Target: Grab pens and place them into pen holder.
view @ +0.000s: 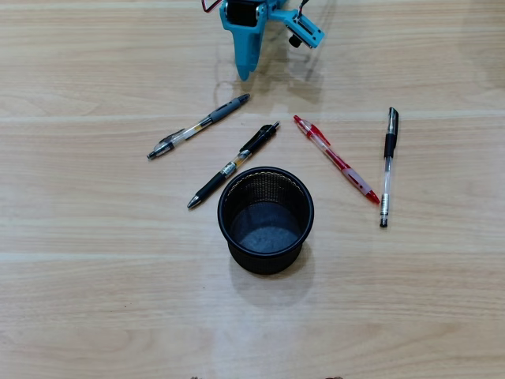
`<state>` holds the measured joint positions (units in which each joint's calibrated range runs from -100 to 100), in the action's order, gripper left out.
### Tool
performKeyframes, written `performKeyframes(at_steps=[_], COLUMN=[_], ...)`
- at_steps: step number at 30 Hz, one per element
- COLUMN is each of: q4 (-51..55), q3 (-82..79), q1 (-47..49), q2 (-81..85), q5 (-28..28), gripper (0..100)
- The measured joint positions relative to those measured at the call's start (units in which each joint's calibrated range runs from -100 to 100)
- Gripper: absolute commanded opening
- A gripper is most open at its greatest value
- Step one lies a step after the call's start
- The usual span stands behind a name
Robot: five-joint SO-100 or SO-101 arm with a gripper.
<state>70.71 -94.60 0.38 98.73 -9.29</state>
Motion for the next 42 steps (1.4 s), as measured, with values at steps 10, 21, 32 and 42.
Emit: performKeyframes(at_steps=[10,21,32,42], q4=[0.0,-1.46,-0.69,17.14], q3=[0.0,2.74,58.52,103.23], q1=[-0.25,-3.46,-6.59,-9.46], q2=[0.0,-4.32,-61.96,-106.64], q5=[0.0,0.0,-0.52,18.99], gripper=[13,14,13,13])
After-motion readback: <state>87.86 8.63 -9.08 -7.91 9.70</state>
